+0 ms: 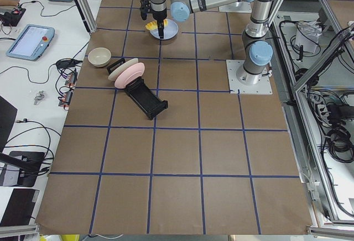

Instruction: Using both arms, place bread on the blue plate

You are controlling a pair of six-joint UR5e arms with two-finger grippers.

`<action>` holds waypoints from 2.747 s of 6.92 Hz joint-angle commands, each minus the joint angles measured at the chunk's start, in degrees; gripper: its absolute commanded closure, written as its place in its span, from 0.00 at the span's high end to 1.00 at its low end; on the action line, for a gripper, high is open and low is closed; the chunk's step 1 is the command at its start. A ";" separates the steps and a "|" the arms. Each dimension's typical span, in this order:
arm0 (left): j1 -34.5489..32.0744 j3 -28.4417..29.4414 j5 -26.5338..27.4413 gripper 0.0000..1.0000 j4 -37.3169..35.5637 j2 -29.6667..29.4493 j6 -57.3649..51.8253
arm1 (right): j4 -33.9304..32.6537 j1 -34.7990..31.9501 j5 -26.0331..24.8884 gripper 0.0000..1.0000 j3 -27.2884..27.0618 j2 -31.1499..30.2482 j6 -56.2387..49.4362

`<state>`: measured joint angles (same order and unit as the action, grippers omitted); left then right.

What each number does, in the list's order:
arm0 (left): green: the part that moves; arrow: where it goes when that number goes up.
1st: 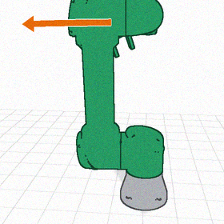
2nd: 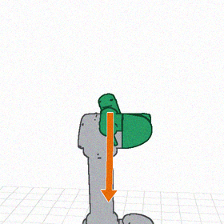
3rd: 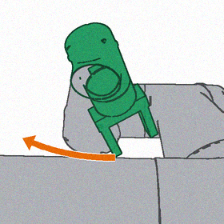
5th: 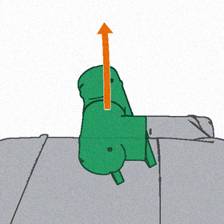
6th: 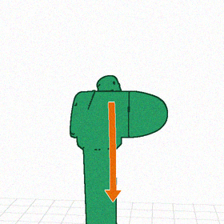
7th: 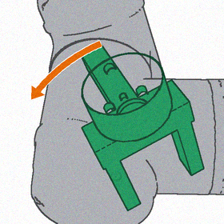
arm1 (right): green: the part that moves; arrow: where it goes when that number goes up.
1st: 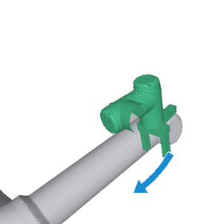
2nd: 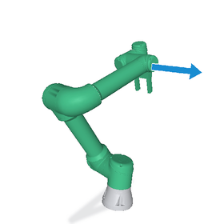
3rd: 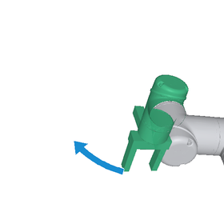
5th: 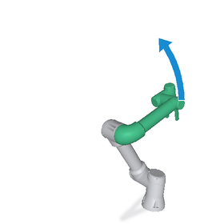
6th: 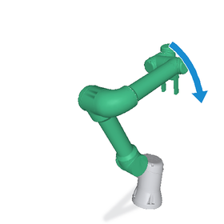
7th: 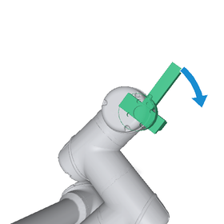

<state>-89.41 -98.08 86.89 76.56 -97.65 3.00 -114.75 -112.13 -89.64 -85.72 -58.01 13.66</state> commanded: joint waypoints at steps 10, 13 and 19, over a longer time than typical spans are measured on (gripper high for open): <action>3.52 11.77 2.05 1.00 15.70 5.01 0.08 | 23.91 29.36 -0.01 0.88 -3.57 -27.28 -23.13; 3.36 12.21 3.62 1.00 16.95 4.75 0.25 | 28.97 31.80 1.04 0.94 -11.80 -38.19 -22.98; 3.01 12.56 5.13 1.00 16.78 4.31 0.34 | 23.08 26.35 1.49 0.97 -16.85 -40.78 -22.28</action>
<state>-86.38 -85.54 91.91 93.35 -93.34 3.34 -91.62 -85.67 -87.37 -102.47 -99.07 -8.61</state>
